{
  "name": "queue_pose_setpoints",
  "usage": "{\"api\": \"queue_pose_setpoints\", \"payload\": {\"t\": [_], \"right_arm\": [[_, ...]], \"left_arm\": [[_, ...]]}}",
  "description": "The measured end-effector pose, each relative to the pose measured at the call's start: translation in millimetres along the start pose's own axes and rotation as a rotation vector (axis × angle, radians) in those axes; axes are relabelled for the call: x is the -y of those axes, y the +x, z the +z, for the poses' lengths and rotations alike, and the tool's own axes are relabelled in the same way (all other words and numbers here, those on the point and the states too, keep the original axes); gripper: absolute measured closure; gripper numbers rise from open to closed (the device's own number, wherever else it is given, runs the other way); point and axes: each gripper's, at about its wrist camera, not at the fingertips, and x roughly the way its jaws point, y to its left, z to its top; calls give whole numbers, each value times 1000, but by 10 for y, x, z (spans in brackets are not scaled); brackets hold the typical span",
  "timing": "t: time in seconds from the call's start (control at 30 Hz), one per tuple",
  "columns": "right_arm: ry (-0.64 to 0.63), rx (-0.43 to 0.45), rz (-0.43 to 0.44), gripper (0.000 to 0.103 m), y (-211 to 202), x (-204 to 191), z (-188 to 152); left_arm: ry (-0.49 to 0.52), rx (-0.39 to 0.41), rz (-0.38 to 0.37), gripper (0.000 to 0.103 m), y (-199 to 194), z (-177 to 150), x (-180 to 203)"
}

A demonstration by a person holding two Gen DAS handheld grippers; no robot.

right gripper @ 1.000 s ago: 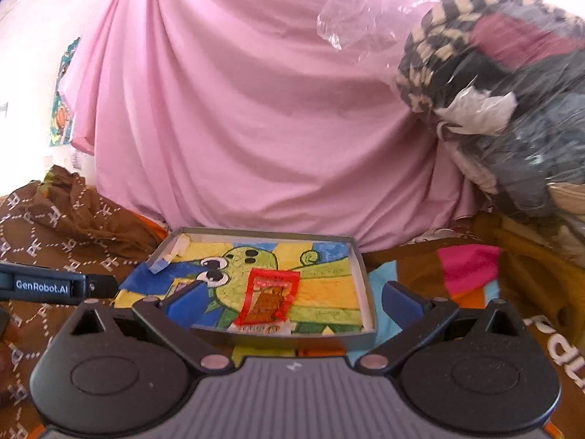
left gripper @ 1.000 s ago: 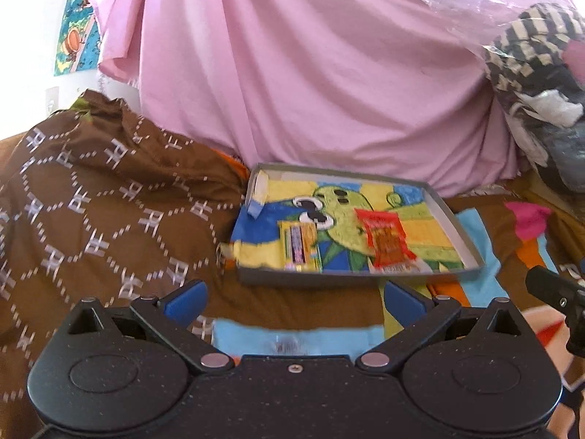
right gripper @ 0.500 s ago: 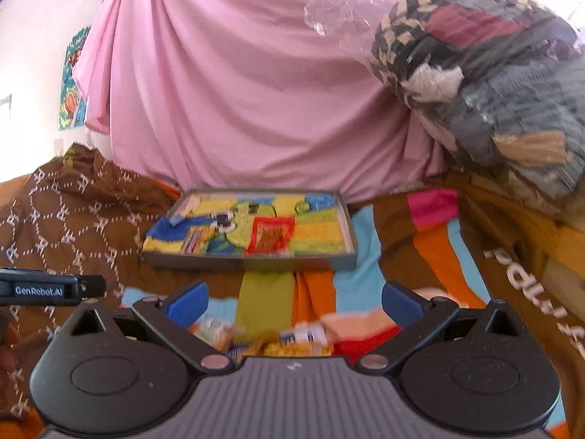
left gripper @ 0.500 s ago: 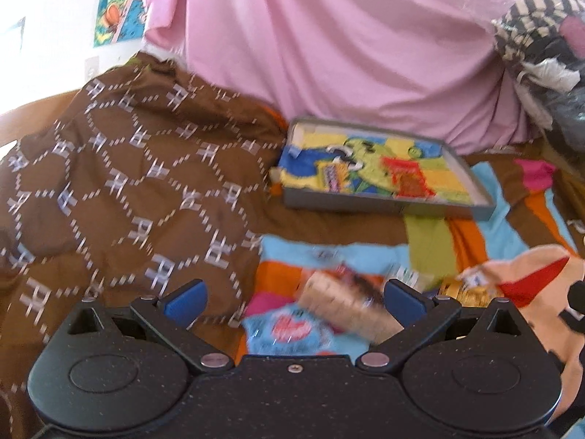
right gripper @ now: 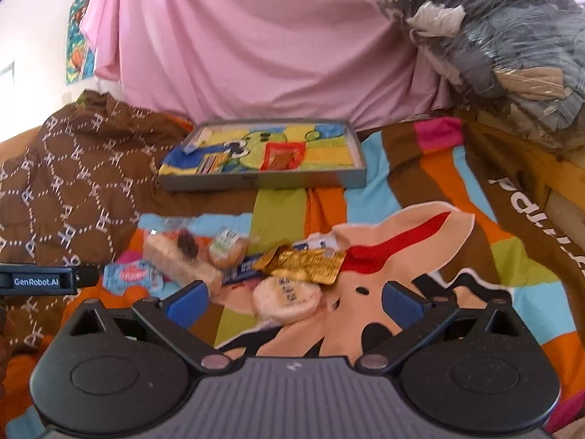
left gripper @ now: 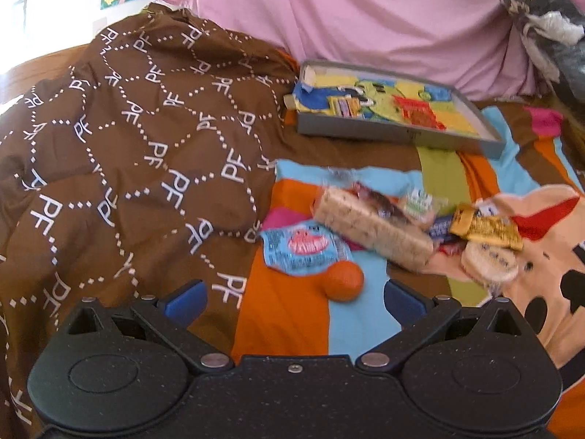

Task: Organize snacks
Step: 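Move both tools back over the remaining snack pile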

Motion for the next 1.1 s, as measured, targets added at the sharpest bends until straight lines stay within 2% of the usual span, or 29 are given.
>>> {"api": "queue_pose_setpoints", "payload": {"t": [0.2,0.5,0.8,1.1], "right_arm": [[-5,-47,12,0,40,-41,-59],[-12,-72,18,0,99,-36,-63],[-8,-69,19,0,191,36,-12],[-37,-47,30,0,335,182,127]], "left_arm": [[2,-8,-5,1,15,-11,4],[24,-24,-24,1,92,25,67],[54,-19,-38,1,156,52,175],[113,-8,-83,1,267,108,411]]}}
